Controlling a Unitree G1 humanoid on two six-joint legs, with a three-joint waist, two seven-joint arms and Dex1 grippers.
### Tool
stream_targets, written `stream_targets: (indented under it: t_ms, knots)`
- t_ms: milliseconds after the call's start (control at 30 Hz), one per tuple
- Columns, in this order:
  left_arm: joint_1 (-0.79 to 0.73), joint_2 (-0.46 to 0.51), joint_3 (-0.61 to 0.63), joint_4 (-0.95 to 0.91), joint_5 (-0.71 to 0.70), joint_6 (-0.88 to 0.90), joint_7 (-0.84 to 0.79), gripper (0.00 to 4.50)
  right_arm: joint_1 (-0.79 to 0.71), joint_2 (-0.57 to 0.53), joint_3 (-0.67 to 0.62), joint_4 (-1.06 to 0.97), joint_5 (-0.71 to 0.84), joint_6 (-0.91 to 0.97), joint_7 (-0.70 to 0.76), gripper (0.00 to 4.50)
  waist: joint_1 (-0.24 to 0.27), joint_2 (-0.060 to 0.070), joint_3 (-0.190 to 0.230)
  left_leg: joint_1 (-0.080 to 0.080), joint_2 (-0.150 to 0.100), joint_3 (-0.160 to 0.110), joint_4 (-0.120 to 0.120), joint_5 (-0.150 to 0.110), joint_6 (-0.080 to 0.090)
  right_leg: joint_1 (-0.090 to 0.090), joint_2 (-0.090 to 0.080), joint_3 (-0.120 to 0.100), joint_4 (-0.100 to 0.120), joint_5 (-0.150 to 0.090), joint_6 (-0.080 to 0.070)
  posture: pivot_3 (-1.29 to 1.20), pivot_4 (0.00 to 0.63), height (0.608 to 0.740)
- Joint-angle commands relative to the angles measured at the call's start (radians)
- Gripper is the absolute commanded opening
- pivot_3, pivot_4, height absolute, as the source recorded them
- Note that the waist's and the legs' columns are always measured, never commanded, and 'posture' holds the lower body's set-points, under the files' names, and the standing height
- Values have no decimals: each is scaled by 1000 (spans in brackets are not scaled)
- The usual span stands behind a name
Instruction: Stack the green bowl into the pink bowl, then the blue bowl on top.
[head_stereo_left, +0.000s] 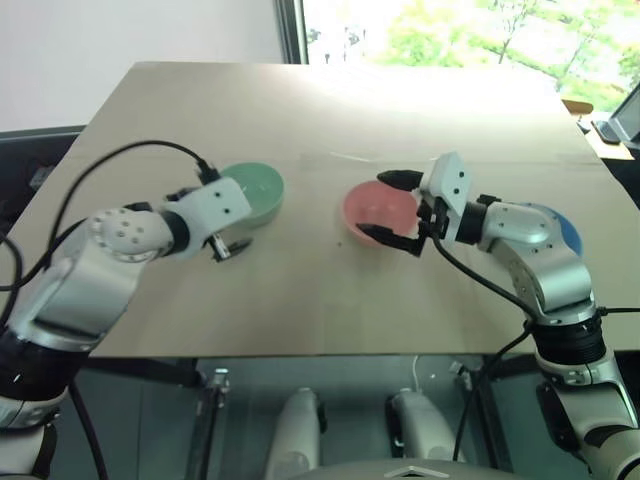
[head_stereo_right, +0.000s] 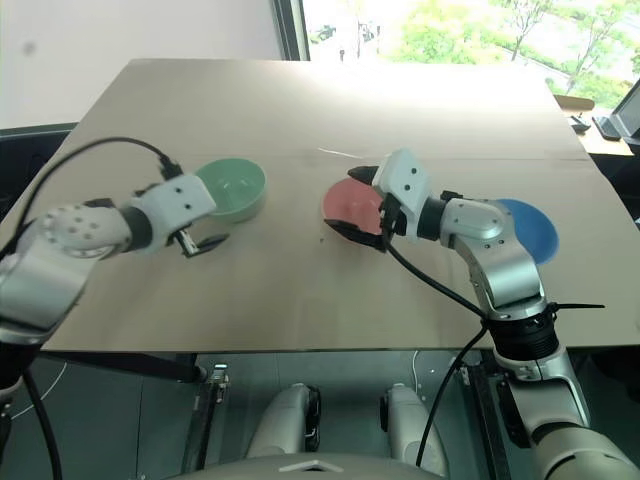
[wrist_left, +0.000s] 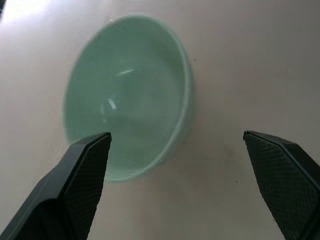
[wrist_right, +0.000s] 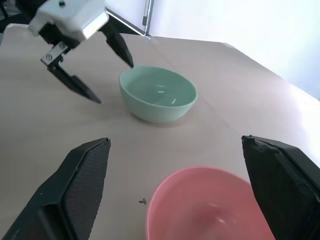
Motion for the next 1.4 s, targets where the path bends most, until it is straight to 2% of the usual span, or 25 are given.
stream_targets:
  t_ms: [33, 100, 133, 267, 333, 367, 500, 600, 733, 833, 933, 1033, 1100, 1167, 1400]
  knots:
    - [-75, -27, -60, 54, 89, -47, -34, 3963, -21, -7, -2, -18, 5, -43, -22, 4500, 3, 0, 0, 0, 0, 0, 0, 0, 0, 0, 0, 0, 0, 0, 0, 0, 150, 740]
    - [-114, -54, -82, 93, 116, -58, -52, 3455, -18, -13, -3, -22, 10, -49, -25, 4500, 5, 0, 0, 0, 0, 0, 0, 0, 0, 0, 0, 0, -1, 0, 0, 0, 150, 740]
    - [-133, -68, -89, 111, 126, -64, -60, 2766, -14, -16, -6, -28, 15, -49, -26, 4500, 5, 0, 0, -1, 0, 0, 1, 0, 0, 0, 0, 0, -1, 0, 0, 0, 150, 740]
    - [-169, -99, -102, 165, 160, -95, -90, 1123, -4, -31, -9, -41, 23, -49, -28, 4500, 6, 0, 0, -1, 0, 0, 1, 0, 0, 0, 0, 0, 0, 0, 0, 0, 150, 740]
    - [-180, -114, -102, 186, 175, -107, -102, 153, -2, -39, -9, -42, 22, -52, -32, 4500, 5, 0, 0, -1, 0, 0, 1, 0, 0, 0, 0, 0, 0, 0, 0, 0, 150, 740]
    - [-184, -121, -101, 193, 182, -111, -108, 23, -1, -43, -9, -42, 23, -54, -34, 4500, 5, -1, 0, -1, 0, 0, 1, 0, 0, 0, 0, 0, 0, 0, 0, 0, 150, 740]
    - [-211, -160, -87, 221, 175, -123, -146, 23, -6, -60, -16, -33, 25, -59, -42, 4500, 5, -1, 0, -1, 0, 0, 1, 0, 0, 0, 0, 0, 0, 0, 0, 0, 150, 740]
    - [-241, -198, -43, 214, 118, -178, -193, 23, 18, -90, -40, -51, 32, -54, -46, 4500, 10, -1, 0, -1, 0, 0, 2, 0, 0, 1, 0, 0, 0, 0, 0, 0, 150, 740]
    - [-269, -261, 10, 199, -54, -320, -343, 23, 103, -154, -106, -112, 51, -25, -63, 4500, 20, -1, 0, -3, 0, -1, 4, 0, 0, 0, -1, 0, 0, 0, 0, 0, 150, 740]
    - [-314, -316, 4, 210, -104, -367, -406, 23, 213, -172, -194, -174, 84, -33, -97, 4500, 27, -1, 0, -3, 0, -1, 5, 0, 0, 0, -1, 0, 0, 0, 0, 0, 150, 740]
    - [-379, -376, -35, 249, -108, -382, -449, 23, 333, -216, -273, -252, 117, 9, -102, 4500, 31, -1, 0, -3, 0, -2, 5, 0, 0, 1, 0, -1, 0, 0, 0, 0, 150, 740]
    - [-441, -442, -65, 353, -58, -525, -452, 23, 406, -245, -325, -306, 148, 55, -127, 4500, 29, -1, 0, -2, -1, -2, 6, 0, 0, 3, -1, -1, 0, 0, 1, 0, 150, 740]
    - [-485, -489, -66, 428, -73, -567, -481, 23, 462, -263, -367, -343, 164, 78, -139, 4500, 24, -1, 0, -1, -1, -2, 7, 0, 0, 4, 0, 0, 0, 0, 1, 0, 150, 740]
    - [-562, -528, -108, 541, -47, -669, -556, 23, 570, -278, -465, -406, 189, 107, -139, 4500, 31, -1, 0, -1, -1, -3, 7, 0, 1, 4, 0, 0, 1, 0, 1, 0, 150, 740]
    - [-658, -582, -161, 757, 29, -889, -645, 23, 695, -287, -580, -520, 267, 134, -162, 4500, 18, -1, 0, 0, -2, -2, 7, 0, 1, 4, 0, 1, 0, 0, 1, 0, 150, 740]
